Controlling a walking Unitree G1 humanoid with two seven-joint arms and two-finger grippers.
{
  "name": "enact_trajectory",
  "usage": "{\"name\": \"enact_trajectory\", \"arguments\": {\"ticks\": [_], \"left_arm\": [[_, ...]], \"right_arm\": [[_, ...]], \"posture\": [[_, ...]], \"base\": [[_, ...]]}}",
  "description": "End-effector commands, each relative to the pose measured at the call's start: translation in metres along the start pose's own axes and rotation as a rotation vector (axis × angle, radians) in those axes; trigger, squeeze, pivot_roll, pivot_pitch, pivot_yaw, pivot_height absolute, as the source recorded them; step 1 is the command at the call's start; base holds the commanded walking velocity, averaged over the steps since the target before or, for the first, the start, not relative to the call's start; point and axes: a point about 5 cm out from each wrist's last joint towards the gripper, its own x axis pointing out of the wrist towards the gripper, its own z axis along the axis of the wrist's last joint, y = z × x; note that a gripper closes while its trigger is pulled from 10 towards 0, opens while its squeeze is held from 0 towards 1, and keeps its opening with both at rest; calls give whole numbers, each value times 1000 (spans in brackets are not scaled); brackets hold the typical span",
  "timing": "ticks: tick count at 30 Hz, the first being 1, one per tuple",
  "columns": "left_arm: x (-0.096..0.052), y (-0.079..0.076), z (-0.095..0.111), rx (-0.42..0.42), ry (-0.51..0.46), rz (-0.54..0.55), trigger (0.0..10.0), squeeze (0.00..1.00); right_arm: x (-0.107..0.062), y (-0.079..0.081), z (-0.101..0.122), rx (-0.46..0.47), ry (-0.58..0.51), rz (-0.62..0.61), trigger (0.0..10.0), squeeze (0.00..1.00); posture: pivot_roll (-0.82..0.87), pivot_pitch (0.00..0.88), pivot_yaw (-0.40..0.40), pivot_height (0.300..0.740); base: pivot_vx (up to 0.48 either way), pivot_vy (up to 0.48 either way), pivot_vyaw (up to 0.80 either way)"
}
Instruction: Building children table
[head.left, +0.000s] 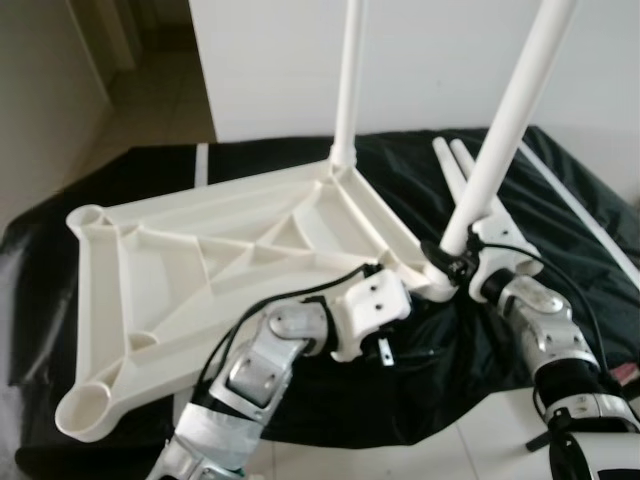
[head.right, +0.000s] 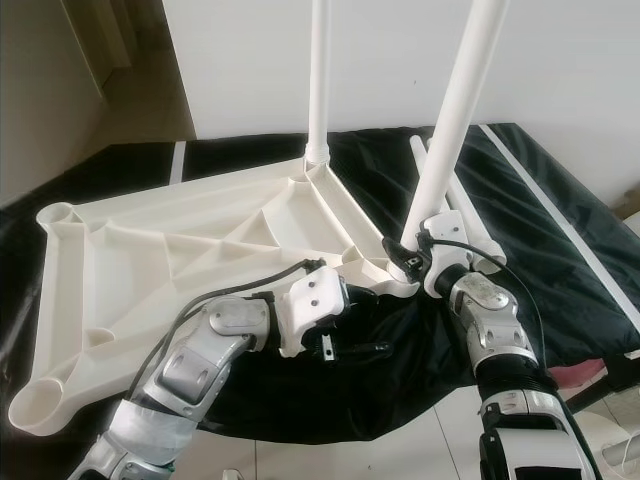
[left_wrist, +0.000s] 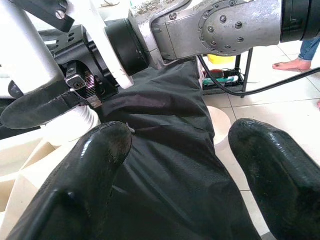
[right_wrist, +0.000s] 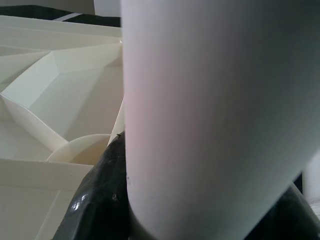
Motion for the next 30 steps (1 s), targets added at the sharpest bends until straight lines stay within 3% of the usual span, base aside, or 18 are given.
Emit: {"name": "enact_trajectory", "arguments": {"ticks": [1, 8, 9, 10, 11, 15, 21, 30], "left_arm": [[-1, 6, 0, 1, 2, 118, 10000, 0], [-1, 6, 0, -1, 2, 118, 10000, 0], [-1, 6, 0, -2, 1, 117, 10000, 0], [-1, 6, 0, -3, 1, 117, 10000, 0], [-1, 5, 0, -4, 0, 115, 10000, 0], [0, 4, 0, -5, -1, 112, 10000, 0], [2, 3, 1, -7, -7, 105, 10000, 0], [0, 6, 0, -5, -4, 121, 10000, 0]], "right_arm": [[-2, 1, -10, -14, 52, 9, 0, 0], [-2, -4, -13, 5, 45, -63, 0, 0], [-3, -4, -13, 14, 42, -75, 627, 0], [-3, -3, -14, 18, 41, -81, 627, 0], [-3, -3, -14, 15, 44, -94, 10000, 0], [-1, 1, -16, -19, 70, -139, 10000, 0], [3, 1, -21, 77, 117, -316, 10000, 0], [7, 6, -16, 189, 80, -535, 10000, 0]], "posture": [[48, 0, -37, 740], [43, 0, -35, 740], [42, 0, -34, 740], [42, 0, -34, 740], [35, 0, -33, 740], [35, 0, -33, 740], [22, 0, -32, 740], [35, 0, -46, 740]], "base": [[0, 0, 0], [0, 0, 0], [0, 0, 0], [0, 0, 0], [0, 0, 0], [0, 0, 0], [0, 0, 0], [0, 0, 0]]}}
